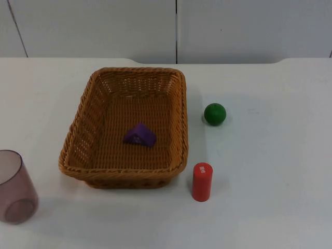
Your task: Pick up the basket with the left hand and place the triangular block into the basket with the right hand.
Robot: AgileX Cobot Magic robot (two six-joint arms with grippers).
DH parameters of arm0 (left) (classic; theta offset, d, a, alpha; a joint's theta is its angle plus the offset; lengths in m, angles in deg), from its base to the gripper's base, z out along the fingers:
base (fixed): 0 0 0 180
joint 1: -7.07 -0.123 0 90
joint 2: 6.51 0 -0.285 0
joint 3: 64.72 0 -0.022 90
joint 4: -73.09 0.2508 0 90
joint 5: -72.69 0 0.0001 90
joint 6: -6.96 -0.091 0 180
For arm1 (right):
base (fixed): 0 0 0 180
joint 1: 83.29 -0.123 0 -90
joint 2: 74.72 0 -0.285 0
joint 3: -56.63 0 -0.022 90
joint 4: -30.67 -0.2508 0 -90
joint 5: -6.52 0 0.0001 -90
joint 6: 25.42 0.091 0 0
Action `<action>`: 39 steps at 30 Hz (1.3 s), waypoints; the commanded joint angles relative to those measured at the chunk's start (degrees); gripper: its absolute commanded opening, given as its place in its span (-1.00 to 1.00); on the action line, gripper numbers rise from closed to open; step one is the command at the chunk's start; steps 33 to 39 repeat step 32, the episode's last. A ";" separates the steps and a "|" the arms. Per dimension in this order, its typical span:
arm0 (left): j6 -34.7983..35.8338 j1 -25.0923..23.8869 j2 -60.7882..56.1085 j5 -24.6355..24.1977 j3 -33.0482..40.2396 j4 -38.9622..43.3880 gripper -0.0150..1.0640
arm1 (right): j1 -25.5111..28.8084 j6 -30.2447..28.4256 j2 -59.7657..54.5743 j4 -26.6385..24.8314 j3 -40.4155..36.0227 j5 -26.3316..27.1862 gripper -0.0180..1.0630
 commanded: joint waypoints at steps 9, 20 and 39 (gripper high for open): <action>0.37 -0.09 -0.16 0.67 0.18 0.09 0.98 | -0.23 0.36 0.12 -0.62 -0.12 0.47 0.96; 0.37 -0.09 -0.16 0.67 0.18 0.09 0.98 | -0.23 0.36 0.12 -0.62 -0.12 0.47 0.96; 0.37 -0.09 -0.16 0.67 0.18 0.09 0.98 | 0.76 0.36 0.12 -0.67 -0.12 0.47 0.96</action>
